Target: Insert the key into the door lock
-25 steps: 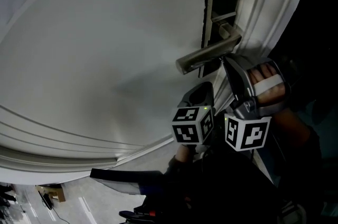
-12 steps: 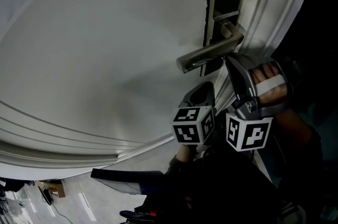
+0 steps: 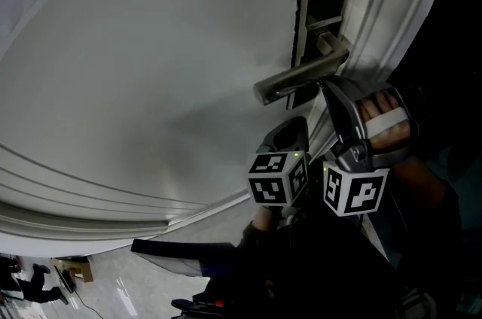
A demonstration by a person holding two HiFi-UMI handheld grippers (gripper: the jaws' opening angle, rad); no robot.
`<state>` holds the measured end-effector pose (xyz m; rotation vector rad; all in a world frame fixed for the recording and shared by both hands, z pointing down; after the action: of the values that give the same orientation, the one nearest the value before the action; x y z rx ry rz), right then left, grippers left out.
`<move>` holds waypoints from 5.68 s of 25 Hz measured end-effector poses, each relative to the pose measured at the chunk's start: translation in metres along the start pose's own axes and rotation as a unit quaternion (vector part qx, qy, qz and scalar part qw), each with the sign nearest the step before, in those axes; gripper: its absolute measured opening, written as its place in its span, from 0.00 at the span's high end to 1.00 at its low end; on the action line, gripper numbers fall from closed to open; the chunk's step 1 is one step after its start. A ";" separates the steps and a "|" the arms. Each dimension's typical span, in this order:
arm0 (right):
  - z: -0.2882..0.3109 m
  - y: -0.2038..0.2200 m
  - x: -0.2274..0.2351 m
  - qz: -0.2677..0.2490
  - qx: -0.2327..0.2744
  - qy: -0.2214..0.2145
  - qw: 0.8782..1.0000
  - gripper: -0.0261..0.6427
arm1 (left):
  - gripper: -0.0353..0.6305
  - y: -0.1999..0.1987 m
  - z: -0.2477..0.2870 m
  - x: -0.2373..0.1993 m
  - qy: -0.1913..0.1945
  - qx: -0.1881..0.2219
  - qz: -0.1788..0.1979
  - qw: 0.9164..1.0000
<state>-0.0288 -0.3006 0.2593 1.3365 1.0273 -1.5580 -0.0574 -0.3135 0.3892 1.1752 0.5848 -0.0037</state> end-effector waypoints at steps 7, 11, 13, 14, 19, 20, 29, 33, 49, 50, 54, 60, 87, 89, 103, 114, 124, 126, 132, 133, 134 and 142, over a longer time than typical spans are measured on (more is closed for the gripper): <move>0.000 0.000 0.000 0.001 -0.001 -0.001 1.000 0.94 | 0.95 0.000 0.002 0.001 0.004 0.001 0.000 1.000; 0.000 0.000 0.000 0.003 0.001 -0.001 1.000 0.94 | 0.95 -0.001 0.002 0.001 0.005 0.002 0.000 1.000; 0.000 0.000 0.000 0.003 0.001 -0.001 1.000 0.94 | 0.95 0.000 0.002 0.001 0.005 0.001 0.001 1.000; 0.000 0.001 0.000 0.002 0.000 -0.001 1.000 0.94 | 0.95 0.000 0.002 0.001 0.005 0.000 0.000 1.000; 0.000 0.001 0.000 0.001 0.000 0.001 1.000 0.94 | 0.95 0.000 0.002 0.001 0.005 0.000 0.003 1.000; 0.000 0.001 0.000 0.001 0.000 0.002 1.000 0.94 | 0.95 0.000 0.002 0.001 0.005 0.000 0.004 1.000; 0.000 0.001 0.000 0.001 -0.003 0.000 1.000 0.94 | 0.95 0.000 0.002 0.004 0.011 -0.002 0.006 1.000; 0.001 0.000 0.000 0.001 -0.002 0.001 1.000 0.94 | 0.95 -0.001 0.002 0.004 0.012 -0.002 0.008 1.000; 0.000 0.001 0.000 0.006 0.000 -0.001 1.000 0.94 | 0.95 -0.001 0.004 0.002 0.009 -0.001 0.006 1.000; 0.000 0.001 0.000 0.007 0.000 -0.001 1.000 0.94 | 0.95 -0.001 0.004 0.002 0.010 -0.001 0.006 1.000; 0.001 0.000 0.001 0.005 0.000 0.001 1.000 0.94 | 0.95 -0.002 0.003 0.001 0.009 0.000 0.006 1.000; 0.001 -0.001 0.002 0.004 -0.002 -0.003 1.000 0.94 | 0.95 -0.002 0.001 0.000 0.009 -0.001 0.003 1.000; 0.001 -0.002 0.003 0.004 -0.008 -0.002 1.000 0.94 | 0.95 -0.004 0.001 -0.003 0.015 -0.002 0.005 1.000; 0.001 -0.002 0.003 0.005 -0.009 -0.003 1.000 0.94 | 0.95 -0.005 0.001 -0.003 0.016 -0.002 0.005 1.000; 0.005 -0.002 0.002 0.008 -0.009 0.000 1.000 0.94 | 0.95 -0.004 0.005 -0.005 0.019 -0.004 0.009 1.000; 0.007 -0.002 0.002 0.012 -0.011 0.000 1.000 0.94 | 0.95 -0.004 0.005 -0.005 0.019 -0.005 0.010 1.000; 0.008 -0.003 0.002 0.031 -0.014 0.009 0.999 0.94 | 0.95 -0.001 0.004 -0.004 0.019 -0.008 0.010 1.000; 0.008 -0.003 0.002 0.028 -0.011 0.013 0.999 0.94 | 0.95 0.000 0.003 -0.004 0.017 -0.008 0.007 1.000; 0.008 -0.003 0.001 0.057 0.011 0.020 0.998 0.94 | 0.95 0.004 0.001 -0.004 0.010 -0.009 0.002 1.000; 0.008 -0.003 0.001 0.066 0.016 0.020 0.997 0.94 | 0.95 0.004 -0.001 -0.004 0.008 -0.009 0.001 1.000; 0.007 -0.003 0.001 0.075 0.021 0.020 0.997 0.94 | 0.95 0.004 -0.002 -0.005 0.005 -0.008 0.001 1.000; -0.010 0.014 0.000 0.137 0.036 0.020 0.990 0.94 | 0.95 0.002 -0.006 -0.003 -0.008 0.000 0.005 1.000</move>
<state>-0.0120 -0.2955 0.2573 1.4944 0.7803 -1.3771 -0.0618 -0.3079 0.3909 1.1769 0.5650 -0.0035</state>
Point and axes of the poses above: the fingertips, and each gripper's own axes: z forward along the fingers, x to its right, y out of its underside, the point moved 2 cm from there along -z, backward along the fingers, and after that the axes turned 5 degrees about -y, right-handed, at the moved point
